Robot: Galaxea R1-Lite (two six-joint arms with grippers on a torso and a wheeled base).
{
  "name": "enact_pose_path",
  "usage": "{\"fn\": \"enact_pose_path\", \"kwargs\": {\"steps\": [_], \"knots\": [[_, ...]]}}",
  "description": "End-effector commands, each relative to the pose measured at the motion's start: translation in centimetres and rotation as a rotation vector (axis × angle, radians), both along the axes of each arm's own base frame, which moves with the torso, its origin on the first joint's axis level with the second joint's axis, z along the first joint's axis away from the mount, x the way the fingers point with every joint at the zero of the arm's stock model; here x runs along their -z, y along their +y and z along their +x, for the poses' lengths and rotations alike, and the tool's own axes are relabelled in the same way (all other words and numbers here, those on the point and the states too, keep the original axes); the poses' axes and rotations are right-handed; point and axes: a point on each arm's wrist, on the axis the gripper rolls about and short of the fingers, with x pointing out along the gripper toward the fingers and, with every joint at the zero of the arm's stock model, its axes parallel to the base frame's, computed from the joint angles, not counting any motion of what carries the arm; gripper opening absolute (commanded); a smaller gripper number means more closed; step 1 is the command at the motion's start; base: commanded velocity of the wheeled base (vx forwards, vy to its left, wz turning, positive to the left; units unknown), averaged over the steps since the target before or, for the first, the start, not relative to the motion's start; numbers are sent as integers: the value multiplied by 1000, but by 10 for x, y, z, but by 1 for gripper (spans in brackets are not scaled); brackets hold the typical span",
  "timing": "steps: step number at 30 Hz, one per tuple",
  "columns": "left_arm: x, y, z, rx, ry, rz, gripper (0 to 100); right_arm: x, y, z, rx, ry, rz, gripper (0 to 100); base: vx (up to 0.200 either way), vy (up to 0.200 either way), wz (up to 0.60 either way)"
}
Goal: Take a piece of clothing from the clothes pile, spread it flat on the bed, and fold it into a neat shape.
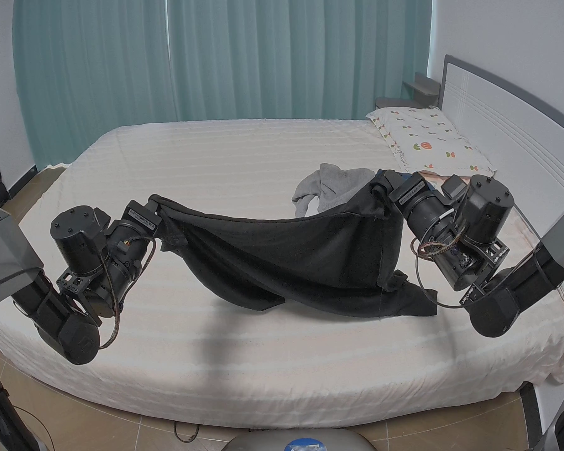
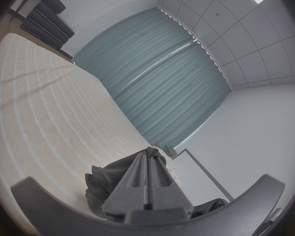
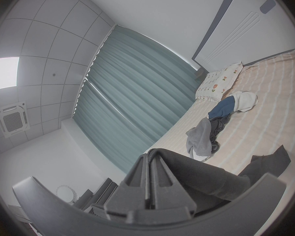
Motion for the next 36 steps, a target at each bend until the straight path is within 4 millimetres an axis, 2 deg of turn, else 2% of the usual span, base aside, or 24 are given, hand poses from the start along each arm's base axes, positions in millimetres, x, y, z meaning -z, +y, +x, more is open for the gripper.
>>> {"fn": "enact_pose_path", "kwargs": {"steps": [1, 9, 30, 36], "knots": [[-8, 1, -4, 0, -22, -6, 0, -11, -2, -5, -3, -27, 15, 0, 0, 200, 0], [-5, 1, -3, -3, -13, -5, 0, -8, -3, -4, 0, -16, 3, 0, 0, 200, 0], [-3, 4, -1, -20, -9, -1, 0, 3, 0, -5, -26, 18, -21, 0, 0, 0, 0], [4, 3, 2, -18, 13, 4, 0, 9, 3, -4, -31, 33, -29, 0, 0, 0, 0]]}}
